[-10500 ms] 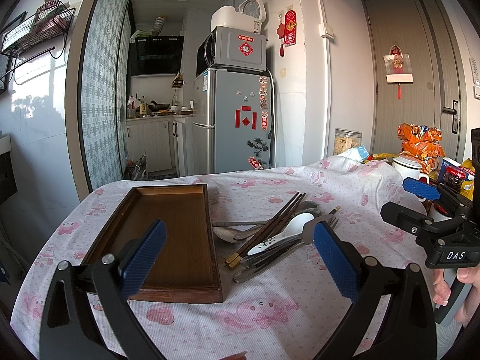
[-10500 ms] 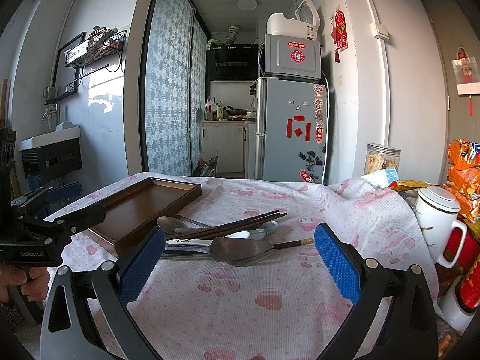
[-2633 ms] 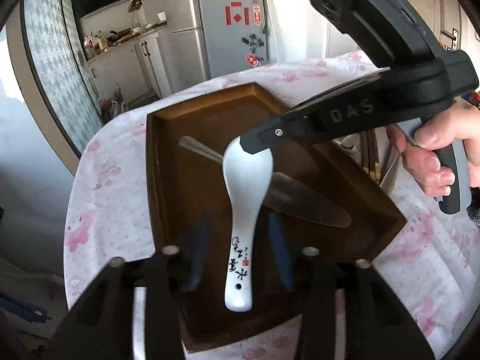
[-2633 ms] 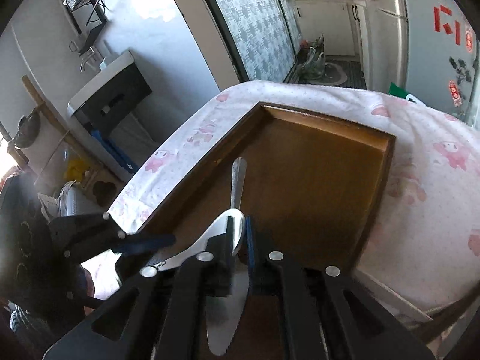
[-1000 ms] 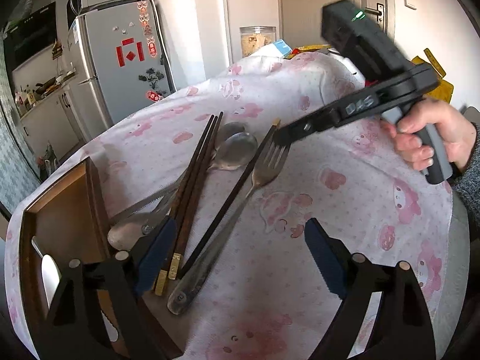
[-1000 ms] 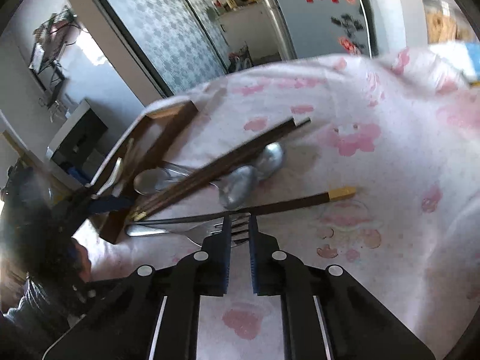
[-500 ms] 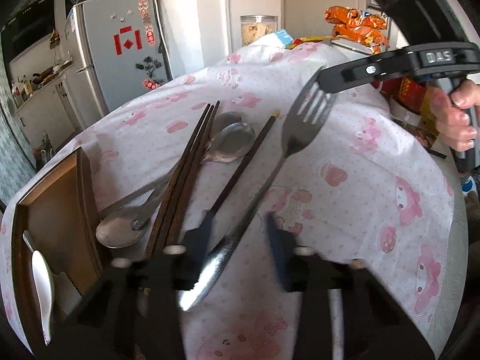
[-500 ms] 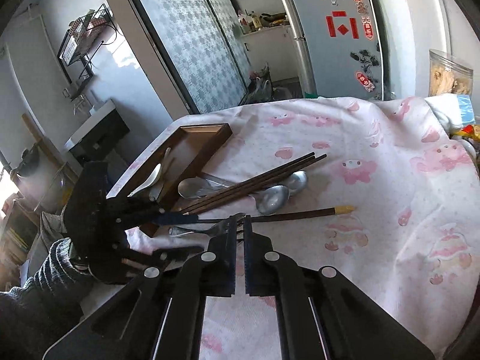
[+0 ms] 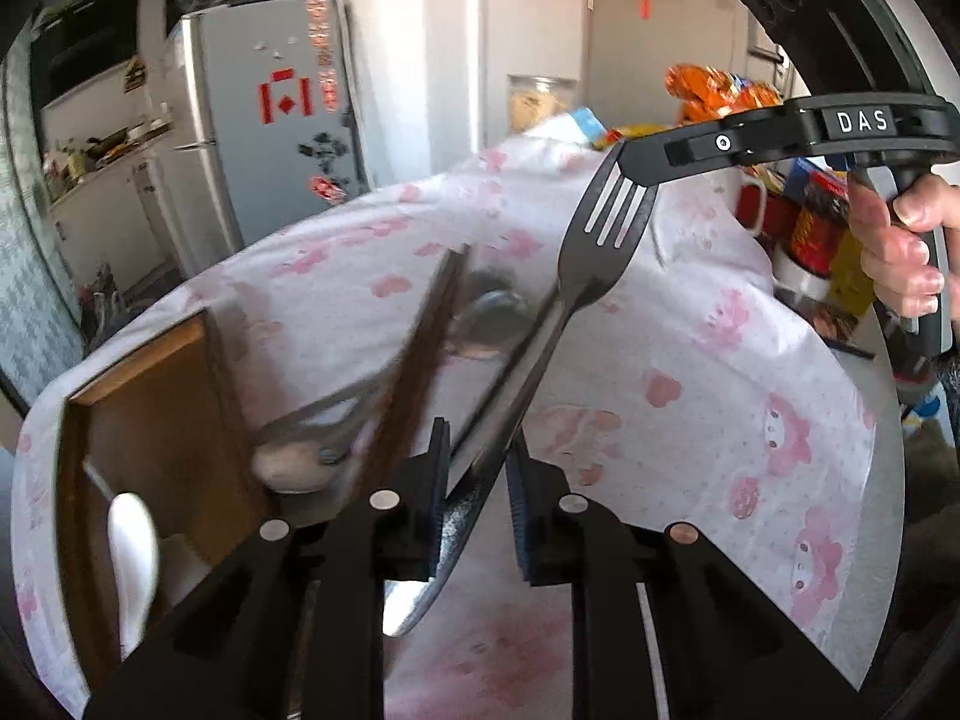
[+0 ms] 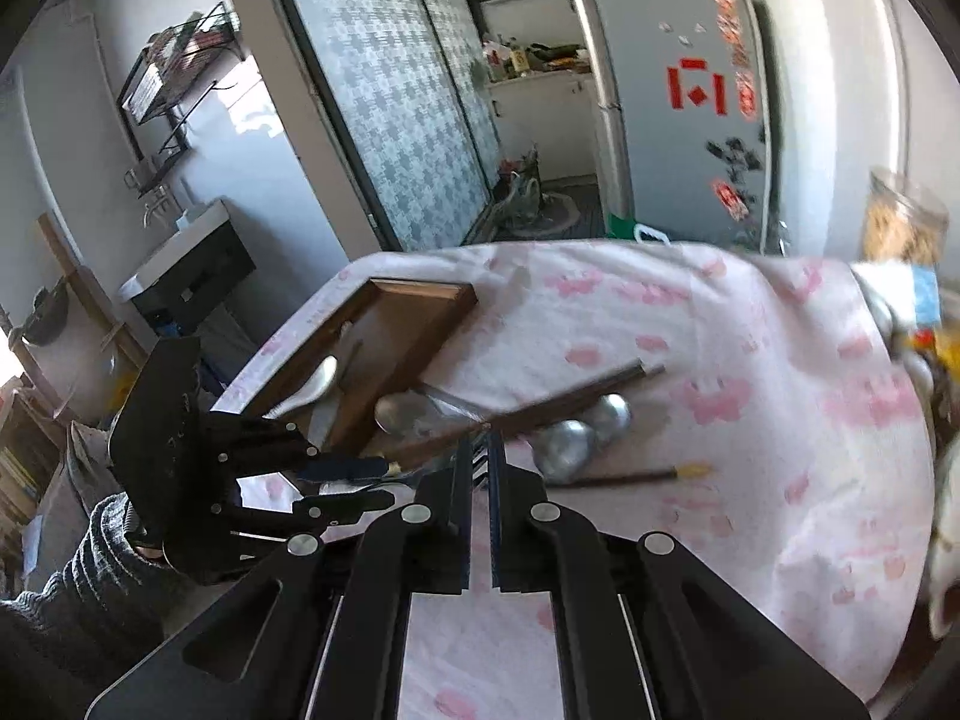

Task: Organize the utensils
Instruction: 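Carry the steel fork into the wooden tray and open the left gripper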

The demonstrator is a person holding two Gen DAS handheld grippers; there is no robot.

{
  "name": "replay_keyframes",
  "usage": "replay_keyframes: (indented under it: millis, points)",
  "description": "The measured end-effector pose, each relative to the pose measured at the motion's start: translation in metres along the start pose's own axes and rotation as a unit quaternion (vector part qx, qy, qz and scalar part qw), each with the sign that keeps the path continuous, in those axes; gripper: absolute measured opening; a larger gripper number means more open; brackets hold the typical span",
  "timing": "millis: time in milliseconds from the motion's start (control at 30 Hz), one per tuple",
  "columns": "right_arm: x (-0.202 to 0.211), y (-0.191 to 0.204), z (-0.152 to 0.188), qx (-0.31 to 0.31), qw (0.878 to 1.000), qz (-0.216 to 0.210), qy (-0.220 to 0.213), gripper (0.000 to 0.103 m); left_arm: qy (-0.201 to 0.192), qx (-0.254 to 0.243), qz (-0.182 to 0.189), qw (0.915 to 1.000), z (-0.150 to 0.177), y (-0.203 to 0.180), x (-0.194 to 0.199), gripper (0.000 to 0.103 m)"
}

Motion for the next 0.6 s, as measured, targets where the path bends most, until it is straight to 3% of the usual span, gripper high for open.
replay_keyframes:
  millis: [267,600]
  points:
    - [-0.039,0.063,-0.035,0.043,0.998,-0.034,0.006,0.005,-0.007,0.026,-0.044,0.9987,0.018,0.046,0.046,0.02]
    - [-0.11,0.125,-0.06,0.064,0.995,-0.079,0.021,0.005,-0.013,0.093,-0.084,0.992,0.057,0.116,0.085,0.02]
Point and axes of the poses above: each gripper's, at about its wrist camera, not at the fingertips, and x roughly against the way its jaws point, y to its left, z to its underside, the point moved 7 cm from there along -x, roughly the way its jaws point, and after that the axes turned 14 degrees about z, right-handed, at the moved point
